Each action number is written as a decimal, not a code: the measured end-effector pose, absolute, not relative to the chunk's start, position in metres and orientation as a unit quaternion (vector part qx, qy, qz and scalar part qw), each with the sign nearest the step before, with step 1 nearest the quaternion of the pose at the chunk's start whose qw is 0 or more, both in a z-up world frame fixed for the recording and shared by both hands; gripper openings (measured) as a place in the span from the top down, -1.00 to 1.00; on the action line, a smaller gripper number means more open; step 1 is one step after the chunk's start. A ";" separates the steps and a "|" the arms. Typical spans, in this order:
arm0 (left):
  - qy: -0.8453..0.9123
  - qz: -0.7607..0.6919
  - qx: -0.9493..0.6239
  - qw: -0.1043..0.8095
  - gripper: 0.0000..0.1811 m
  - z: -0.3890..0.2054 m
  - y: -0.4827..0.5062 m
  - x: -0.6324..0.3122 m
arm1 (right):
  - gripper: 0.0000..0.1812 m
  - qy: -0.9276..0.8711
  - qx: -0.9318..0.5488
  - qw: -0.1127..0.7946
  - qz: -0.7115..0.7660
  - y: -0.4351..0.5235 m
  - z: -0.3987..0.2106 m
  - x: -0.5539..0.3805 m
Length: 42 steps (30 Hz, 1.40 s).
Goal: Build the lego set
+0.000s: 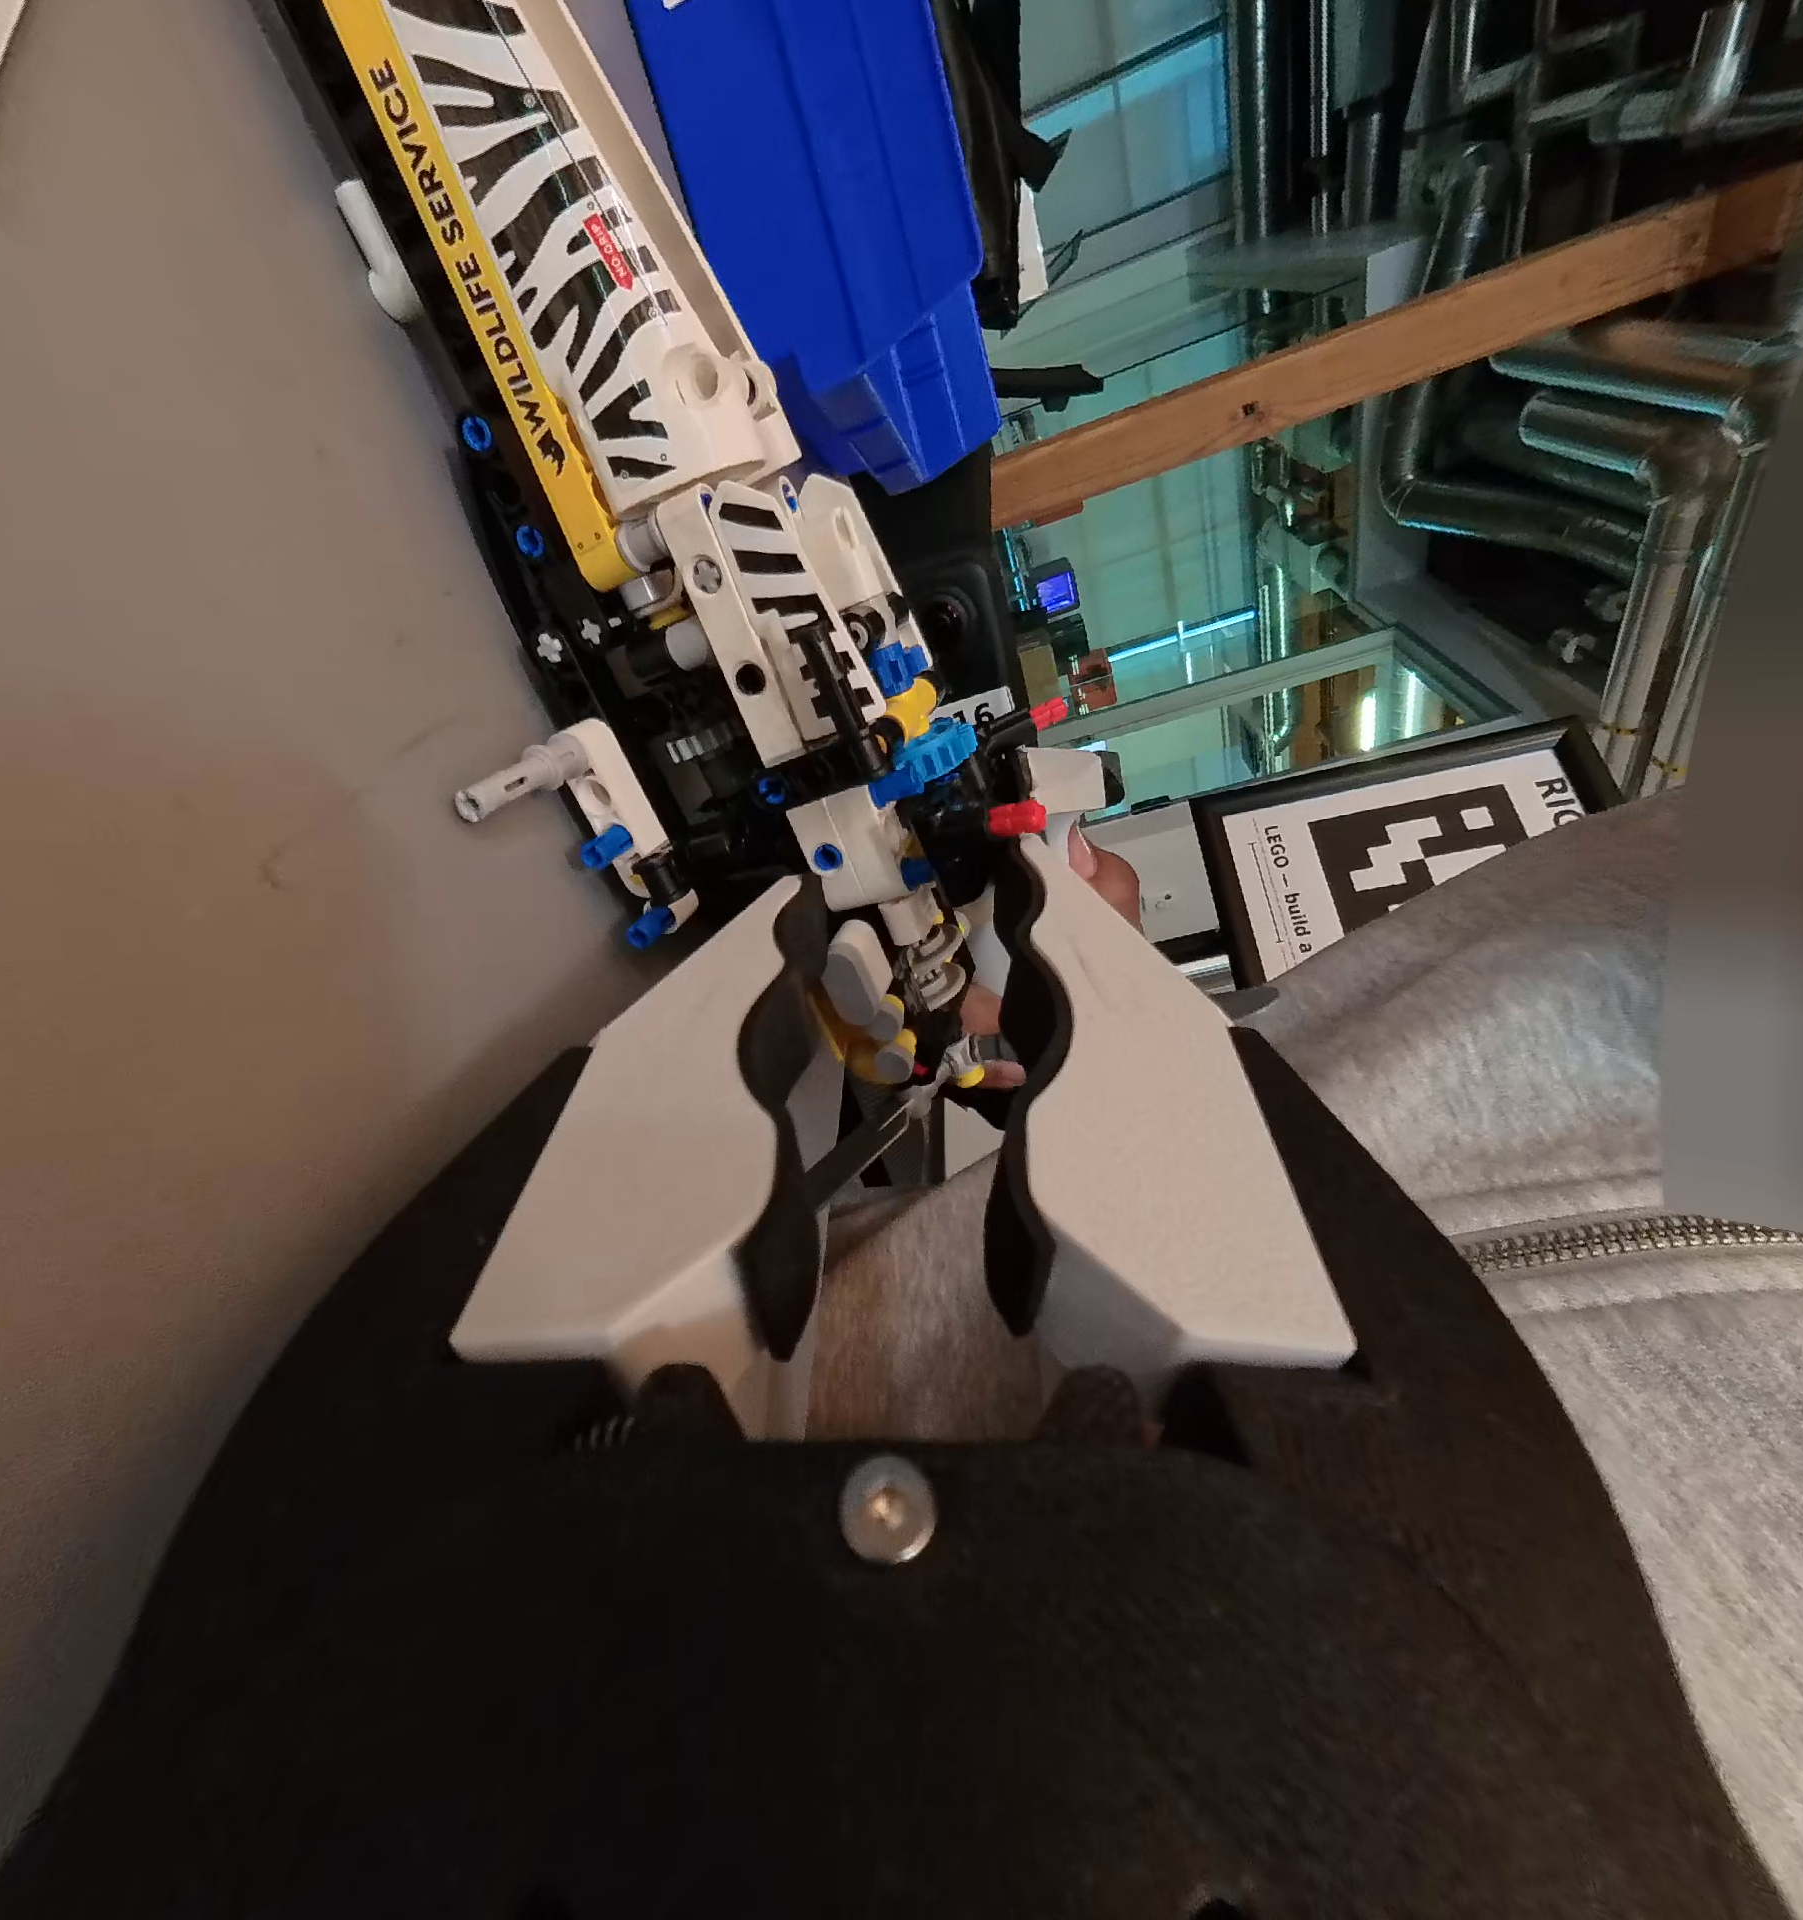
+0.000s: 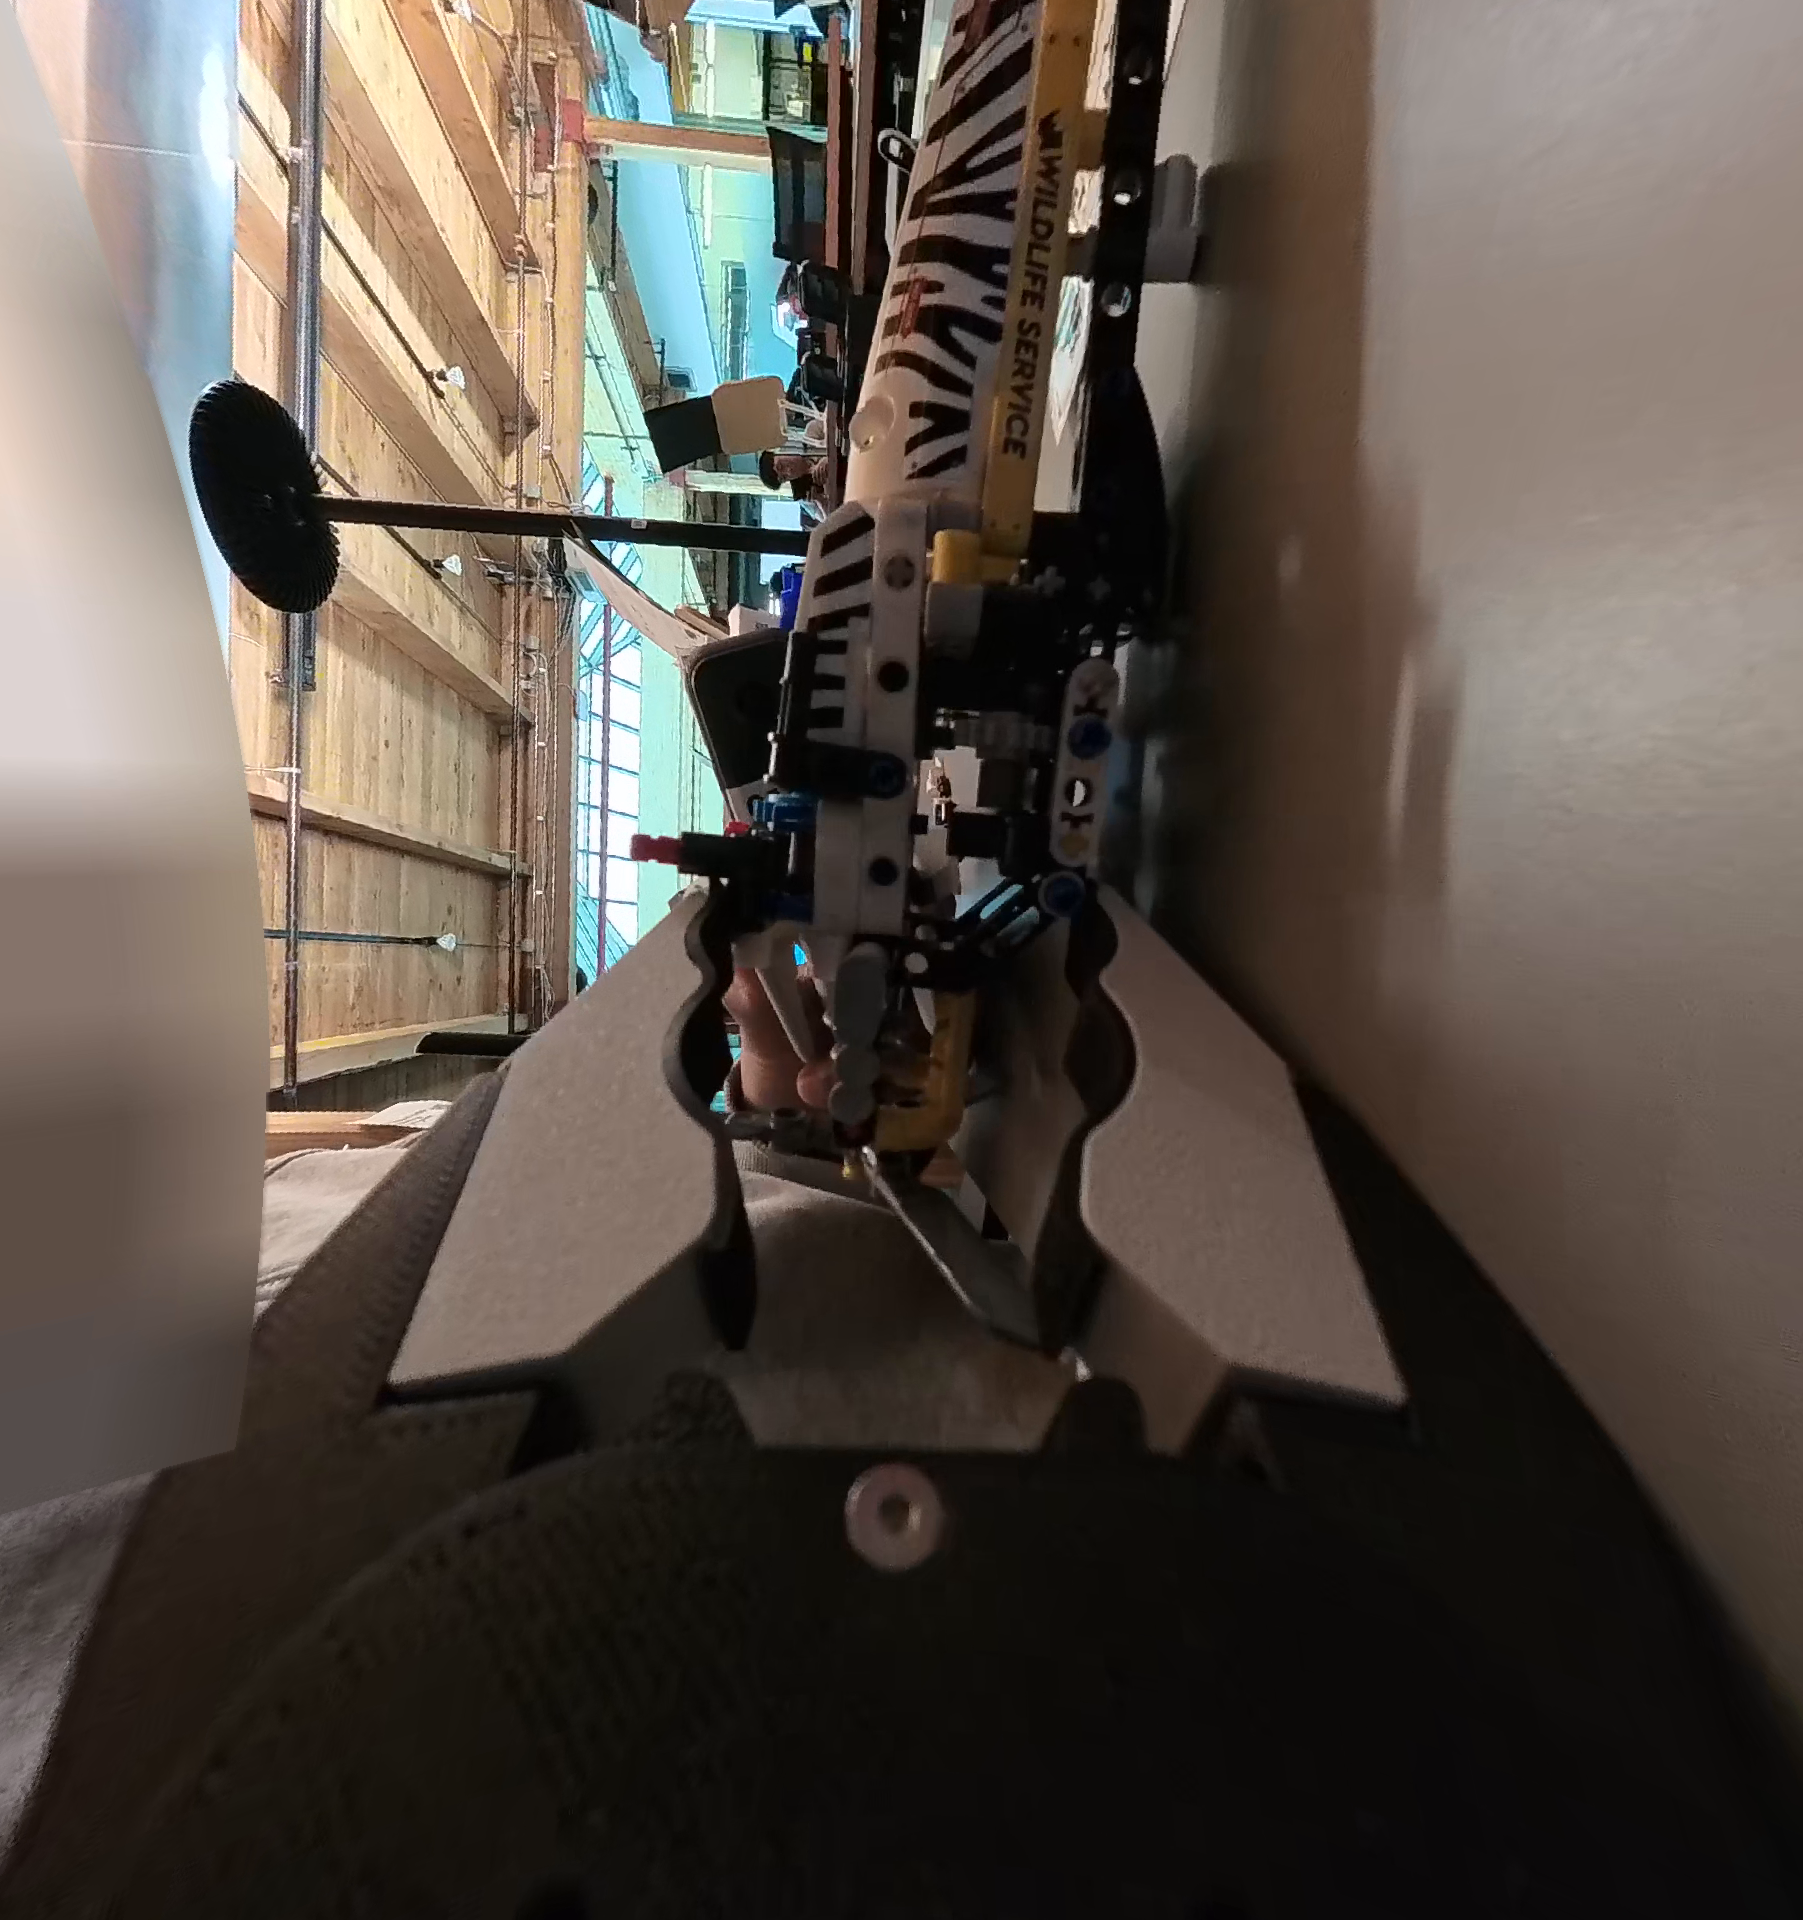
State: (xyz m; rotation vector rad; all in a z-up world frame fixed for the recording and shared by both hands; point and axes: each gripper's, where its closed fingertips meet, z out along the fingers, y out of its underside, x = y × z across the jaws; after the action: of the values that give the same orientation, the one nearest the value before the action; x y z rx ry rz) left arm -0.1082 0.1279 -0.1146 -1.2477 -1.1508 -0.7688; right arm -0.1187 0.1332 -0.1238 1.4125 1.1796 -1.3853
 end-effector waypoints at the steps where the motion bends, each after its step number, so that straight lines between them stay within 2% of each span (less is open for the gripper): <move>1: -0.495 -0.329 -0.539 0.597 0.61 -0.115 0.128 -0.108 | 0.29 0.466 0.561 0.407 -0.549 0.133 -0.124 -0.119; 6: -0.497 -0.323 -0.543 0.595 0.61 -0.116 0.128 -0.108 | 0.30 0.463 0.564 0.409 -0.547 0.134 -0.124 -0.119; 7: -0.499 -0.301 -0.561 0.588 0.60 -0.121 0.128 -0.109 | 0.52 0.461 0.564 0.413 -0.548 0.134 -0.125 -0.116; 8: -0.496 -0.291 -0.570 0.587 0.61 -0.120 0.128 -0.110 | 0.53 0.453 0.565 0.417 -0.550 0.134 -0.125 -0.115; 20: -0.507 -0.327 -0.523 0.601 0.62 -0.116 0.123 -0.114 | 0.45 0.515 0.535 0.377 -0.554 0.137 -0.121 -0.114; 26: -0.509 -0.323 -0.526 0.600 0.61 -0.117 0.123 -0.114 | 0.39 0.505 0.532 0.388 -0.558 0.136 -0.121 -0.116; 42: -0.496 -0.373 -0.500 0.603 0.62 -0.109 0.122 -0.108 | 0.46 0.498 0.525 0.398 -0.564 0.134 -0.124 -0.116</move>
State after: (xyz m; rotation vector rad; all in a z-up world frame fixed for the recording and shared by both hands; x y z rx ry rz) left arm -0.1079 0.1215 -0.1091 -1.1585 -1.1490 -0.8644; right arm -0.1159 0.1339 -0.1239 1.3304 1.2615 -1.4276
